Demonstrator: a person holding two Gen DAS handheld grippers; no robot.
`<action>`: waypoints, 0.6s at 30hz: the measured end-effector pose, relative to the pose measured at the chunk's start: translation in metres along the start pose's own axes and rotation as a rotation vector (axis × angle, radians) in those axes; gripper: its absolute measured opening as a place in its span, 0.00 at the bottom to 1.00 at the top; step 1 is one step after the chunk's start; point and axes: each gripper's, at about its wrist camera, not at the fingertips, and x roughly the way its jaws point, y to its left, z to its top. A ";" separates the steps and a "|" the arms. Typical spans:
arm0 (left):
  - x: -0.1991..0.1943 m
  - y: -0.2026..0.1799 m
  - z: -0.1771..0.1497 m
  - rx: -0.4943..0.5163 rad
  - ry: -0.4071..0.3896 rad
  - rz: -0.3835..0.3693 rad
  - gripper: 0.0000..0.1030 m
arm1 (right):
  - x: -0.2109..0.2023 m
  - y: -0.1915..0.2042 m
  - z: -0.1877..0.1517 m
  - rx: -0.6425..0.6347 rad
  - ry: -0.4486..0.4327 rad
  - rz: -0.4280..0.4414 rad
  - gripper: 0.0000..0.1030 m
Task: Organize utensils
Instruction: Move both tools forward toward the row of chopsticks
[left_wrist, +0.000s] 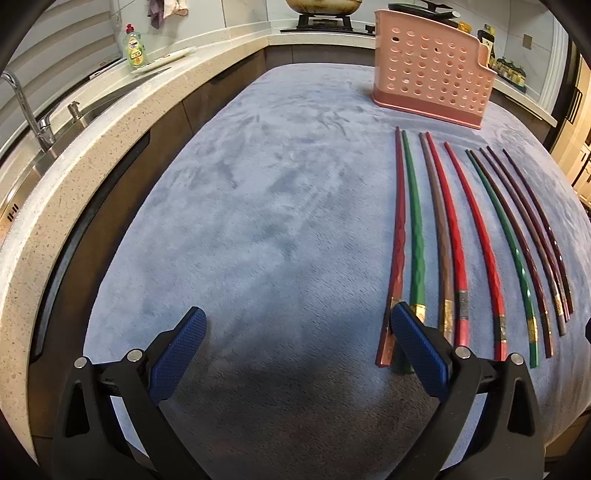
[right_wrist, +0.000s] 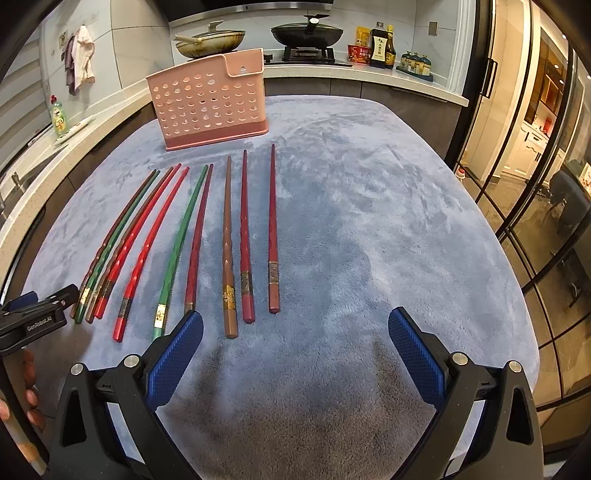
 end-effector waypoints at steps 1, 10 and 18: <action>0.000 0.001 0.001 -0.006 0.005 -0.005 0.93 | 0.001 0.000 0.001 0.000 0.001 0.000 0.93; 0.002 -0.014 -0.006 0.036 0.030 -0.035 0.85 | 0.003 0.000 0.005 -0.001 -0.004 -0.001 0.93; 0.000 -0.009 -0.002 0.021 0.033 -0.060 0.59 | 0.014 -0.002 0.011 -0.004 -0.002 0.018 0.82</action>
